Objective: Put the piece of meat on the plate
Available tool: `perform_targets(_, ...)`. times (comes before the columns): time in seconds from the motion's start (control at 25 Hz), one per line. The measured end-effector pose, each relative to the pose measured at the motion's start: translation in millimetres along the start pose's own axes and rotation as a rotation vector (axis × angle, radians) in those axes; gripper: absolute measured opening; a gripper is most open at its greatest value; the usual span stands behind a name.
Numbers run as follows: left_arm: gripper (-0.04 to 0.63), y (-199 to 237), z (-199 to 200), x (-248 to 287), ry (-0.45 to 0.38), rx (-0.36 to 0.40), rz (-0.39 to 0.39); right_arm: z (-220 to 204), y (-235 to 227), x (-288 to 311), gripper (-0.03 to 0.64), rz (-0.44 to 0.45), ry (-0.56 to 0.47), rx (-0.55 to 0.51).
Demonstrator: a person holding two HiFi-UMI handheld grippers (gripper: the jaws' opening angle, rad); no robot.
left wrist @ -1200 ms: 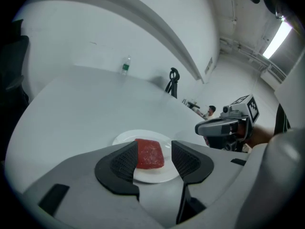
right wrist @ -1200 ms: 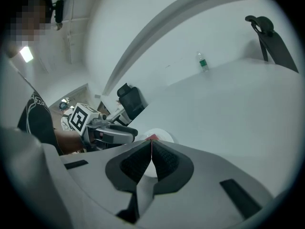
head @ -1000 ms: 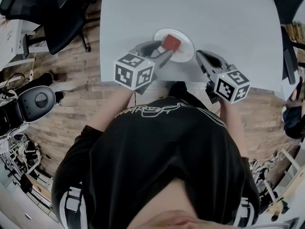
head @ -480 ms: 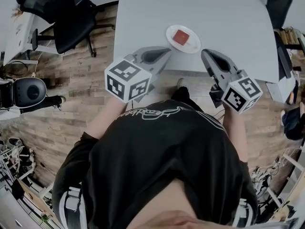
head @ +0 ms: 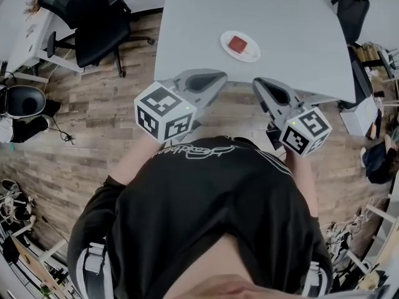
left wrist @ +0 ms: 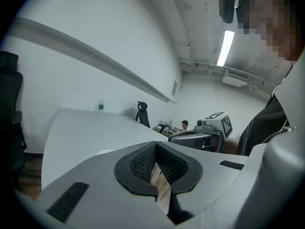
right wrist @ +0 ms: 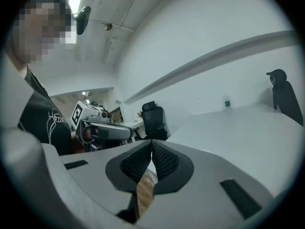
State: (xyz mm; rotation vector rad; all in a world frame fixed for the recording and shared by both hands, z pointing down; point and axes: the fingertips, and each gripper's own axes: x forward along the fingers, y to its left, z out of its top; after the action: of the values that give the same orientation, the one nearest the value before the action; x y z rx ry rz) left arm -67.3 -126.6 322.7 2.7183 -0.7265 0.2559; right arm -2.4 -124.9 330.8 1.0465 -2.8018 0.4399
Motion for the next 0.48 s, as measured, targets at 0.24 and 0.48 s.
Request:
perform_targets(0.24,0.008,-42,4,-5,-0.037,-0.009,0.033,-7,16,-37,0.009,0.029,0.008,-0.011)
perform_targets(0.48,0.008,-105,-8,-3,-0.037,0.008,0.074,-25,32,-92,0.009,0.05,0.023,0.002)
